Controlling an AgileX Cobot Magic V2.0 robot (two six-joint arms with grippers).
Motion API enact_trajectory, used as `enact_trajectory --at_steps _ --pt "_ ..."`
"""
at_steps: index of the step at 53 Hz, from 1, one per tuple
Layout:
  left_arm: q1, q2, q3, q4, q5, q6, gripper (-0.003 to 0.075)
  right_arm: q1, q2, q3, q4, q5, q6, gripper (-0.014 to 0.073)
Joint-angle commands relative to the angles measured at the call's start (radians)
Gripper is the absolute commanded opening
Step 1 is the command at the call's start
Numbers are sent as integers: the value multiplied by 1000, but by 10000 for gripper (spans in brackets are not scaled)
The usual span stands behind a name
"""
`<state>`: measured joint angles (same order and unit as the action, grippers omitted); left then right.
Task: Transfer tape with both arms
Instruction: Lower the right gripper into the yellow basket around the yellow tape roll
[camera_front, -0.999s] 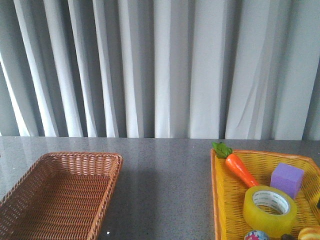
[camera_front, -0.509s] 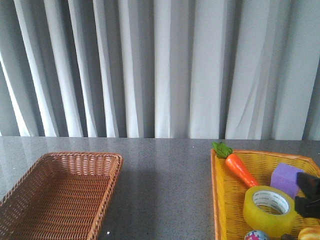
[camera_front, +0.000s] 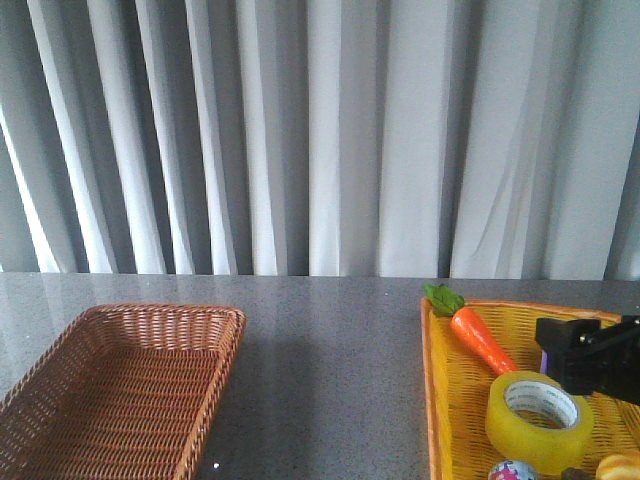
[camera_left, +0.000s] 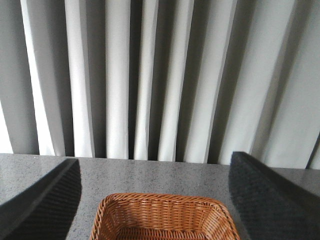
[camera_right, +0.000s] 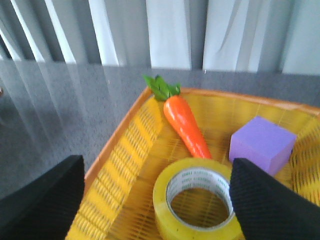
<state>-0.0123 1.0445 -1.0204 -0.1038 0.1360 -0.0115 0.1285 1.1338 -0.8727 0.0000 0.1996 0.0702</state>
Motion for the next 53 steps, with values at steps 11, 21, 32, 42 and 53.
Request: enact_trajectory --at_steps 11,21,32,42,53 --pt "-10 127 -64 -32 95 26 591 -77 322 -515 -55 498 77 573" --pt "-10 220 -184 -39 260 25 591 -166 499 -734 -37 721 30 573" --pt "-10 240 -229 -42 295 22 591 -179 621 -779 -46 728 15 573" --pt "-10 240 -229 -40 302 22 591 -179 725 -779 -46 723 8 573" --pt "-10 243 -229 -40 305 22 591 -179 795 -780 -46 691 3 573"
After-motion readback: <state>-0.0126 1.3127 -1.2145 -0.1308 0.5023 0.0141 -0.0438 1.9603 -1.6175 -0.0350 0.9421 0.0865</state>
